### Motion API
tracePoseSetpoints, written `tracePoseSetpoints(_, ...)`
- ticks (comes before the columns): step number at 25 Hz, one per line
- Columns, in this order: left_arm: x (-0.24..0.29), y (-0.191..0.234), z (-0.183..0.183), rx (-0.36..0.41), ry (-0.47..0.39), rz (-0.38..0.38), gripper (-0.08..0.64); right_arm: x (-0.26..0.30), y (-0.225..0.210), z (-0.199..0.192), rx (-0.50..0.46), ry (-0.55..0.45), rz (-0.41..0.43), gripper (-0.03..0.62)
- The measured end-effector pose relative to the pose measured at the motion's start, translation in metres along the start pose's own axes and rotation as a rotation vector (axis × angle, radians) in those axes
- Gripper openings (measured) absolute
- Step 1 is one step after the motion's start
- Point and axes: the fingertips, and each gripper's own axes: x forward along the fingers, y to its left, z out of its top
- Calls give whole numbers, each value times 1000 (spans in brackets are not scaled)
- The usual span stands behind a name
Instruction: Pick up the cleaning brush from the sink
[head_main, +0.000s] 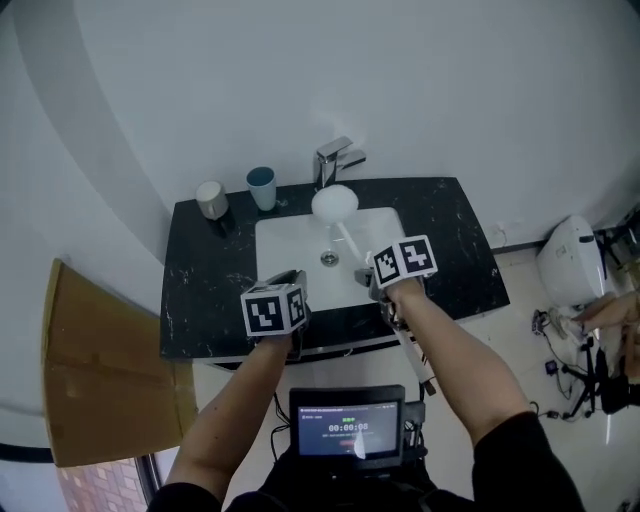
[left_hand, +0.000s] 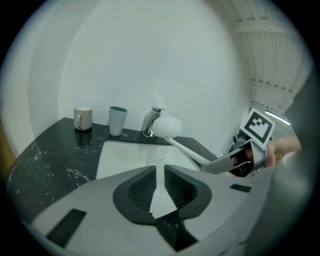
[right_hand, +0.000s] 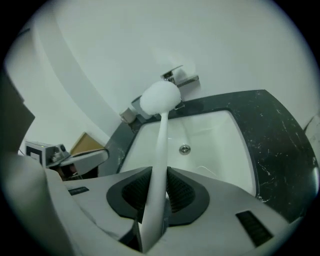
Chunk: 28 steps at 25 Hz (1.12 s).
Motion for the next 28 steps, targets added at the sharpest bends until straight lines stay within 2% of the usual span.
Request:
tracePoseSetpoints(2,-15,1,-3,-7,-41,29,34,-22,16,-6,1,-74,51,60)
tracePoseSetpoints(7,-48,-26,-23,-58,-68,19,0,-79,29,-34,-58,-200,121,60)
tracePoseSetpoints(13,-92,-98,-48,-27,-137,61,0,-169,25,-57,-156,-384,195,60)
tracePoseSetpoints(16,-114,-139,-61,-10,-184,103,0,-211,18,-71,-206,-427,220,61)
tracePoseSetpoints(20,-141,-169,-71,28,-230,167,0,-252,18,-82,-248,-495,250,60)
tracePoseSetpoints(24,-171,-187,-82,14,-258,157,0,-281,28,-101,-250,-553,275,61)
tracePoseSetpoints(28,-203,-182,-84,27,-296,161,0,-302,34,-114,-271,-625,281,60)
